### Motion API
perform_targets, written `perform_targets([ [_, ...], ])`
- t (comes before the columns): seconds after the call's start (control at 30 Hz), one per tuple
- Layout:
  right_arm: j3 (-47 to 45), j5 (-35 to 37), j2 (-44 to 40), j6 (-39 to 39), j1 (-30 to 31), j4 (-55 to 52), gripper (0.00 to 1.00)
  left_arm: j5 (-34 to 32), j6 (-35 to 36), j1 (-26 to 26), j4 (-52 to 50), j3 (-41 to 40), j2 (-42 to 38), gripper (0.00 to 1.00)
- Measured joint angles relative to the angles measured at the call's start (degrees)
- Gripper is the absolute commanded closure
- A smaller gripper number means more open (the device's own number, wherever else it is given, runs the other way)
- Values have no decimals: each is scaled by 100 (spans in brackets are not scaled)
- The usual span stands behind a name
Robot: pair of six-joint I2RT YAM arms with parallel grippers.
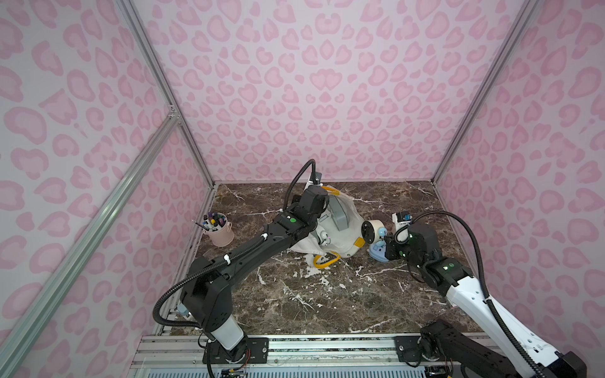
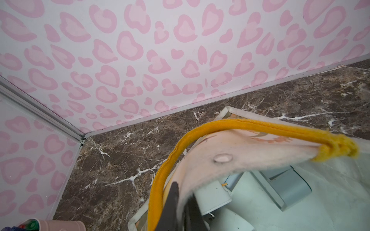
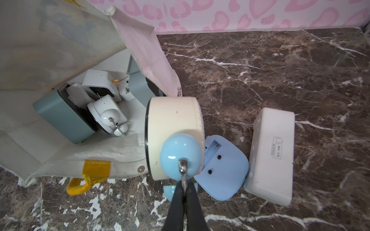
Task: Take the alarm clock out of the canvas bag
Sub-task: Place the alarm at the center of the board.
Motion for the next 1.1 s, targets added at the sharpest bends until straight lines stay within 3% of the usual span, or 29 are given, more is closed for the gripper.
perform_targets([
  [0.47, 166, -168, 35, 20, -337, -24, 100, -66, 42, 2, -15, -11, 0, 97],
  [0.8, 308, -105, 1003, -26, -619, 369, 100, -66, 42, 0, -7, -48, -9, 97],
  [1.1, 984, -42, 2492, -138, -743, 855, 100, -63, 44, -11, 2, -50, -9, 97],
])
